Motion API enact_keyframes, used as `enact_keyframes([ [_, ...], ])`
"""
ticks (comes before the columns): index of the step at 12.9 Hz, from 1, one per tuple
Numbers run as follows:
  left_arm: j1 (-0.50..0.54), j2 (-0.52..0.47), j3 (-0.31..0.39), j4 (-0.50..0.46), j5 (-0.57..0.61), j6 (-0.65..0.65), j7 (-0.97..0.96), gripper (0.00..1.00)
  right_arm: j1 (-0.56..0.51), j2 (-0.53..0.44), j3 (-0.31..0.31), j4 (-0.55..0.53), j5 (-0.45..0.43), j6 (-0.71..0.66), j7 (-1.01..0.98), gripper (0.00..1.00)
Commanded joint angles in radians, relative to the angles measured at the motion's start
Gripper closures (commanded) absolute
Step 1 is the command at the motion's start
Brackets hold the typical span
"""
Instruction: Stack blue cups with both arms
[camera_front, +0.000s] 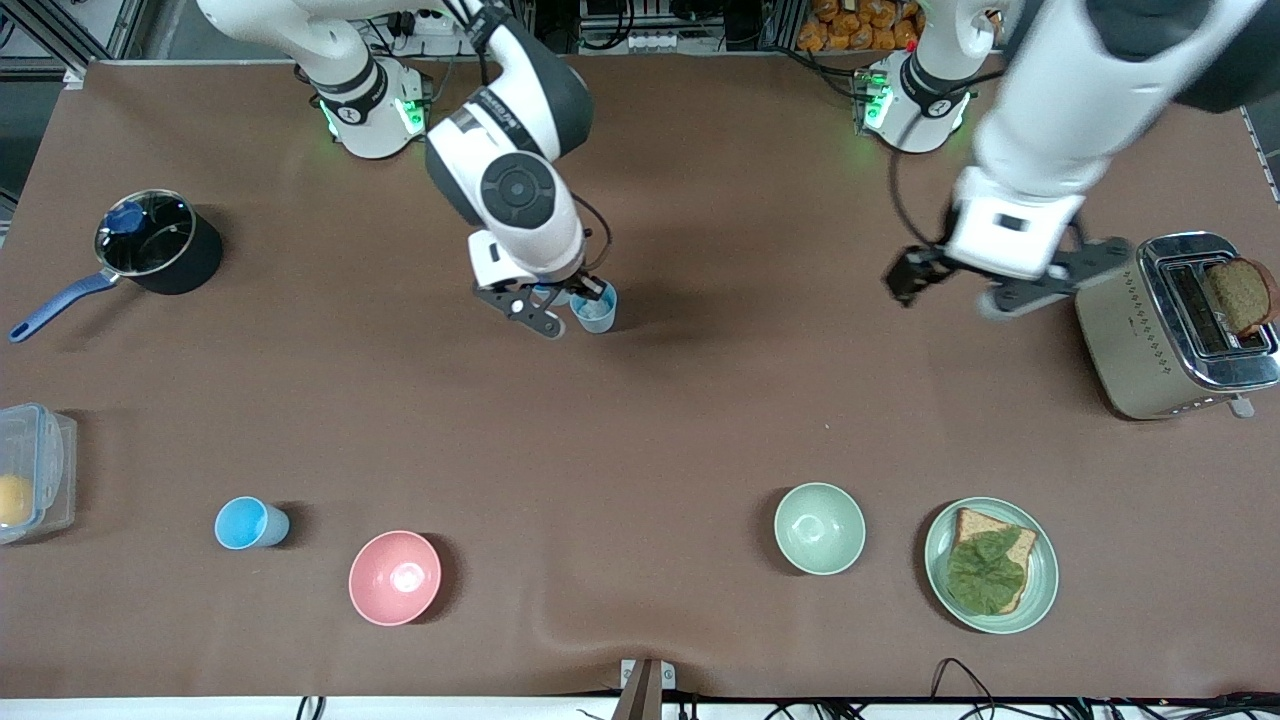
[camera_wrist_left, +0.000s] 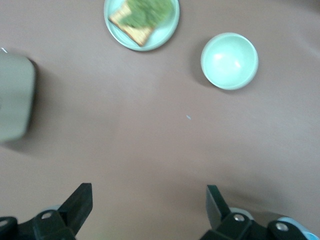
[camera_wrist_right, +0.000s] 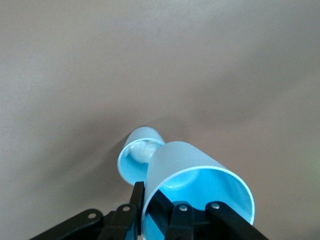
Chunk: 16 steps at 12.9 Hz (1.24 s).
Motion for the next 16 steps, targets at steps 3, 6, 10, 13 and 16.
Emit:
enact_keyframes([
  [3,0.109,-0.048,0.003,-0.028,-0.015,-0.001,0.237,0.00,0.077,0.030,-0.015,0.006,0.013,0.032,0.101,1.00],
  [6,-0.003,-0.067,0.183,-0.032,-0.023,-0.002,0.359,0.00,0.083,0.063,-0.015,0.014,0.013,0.089,0.104,1.00],
  [10,-0.011,-0.068,0.229,-0.041,-0.054,0.005,0.438,0.00,0.093,0.119,-0.017,0.066,0.002,0.080,0.102,1.00],
  [13,-0.019,-0.068,0.229,-0.040,-0.057,0.016,0.437,0.00,0.091,0.131,-0.019,0.068,-0.004,0.083,0.101,1.00],
  [16,-0.034,-0.065,0.228,-0.040,-0.059,0.030,0.435,0.00,0.085,0.134,-0.020,0.068,-0.007,0.082,0.096,1.00],
])
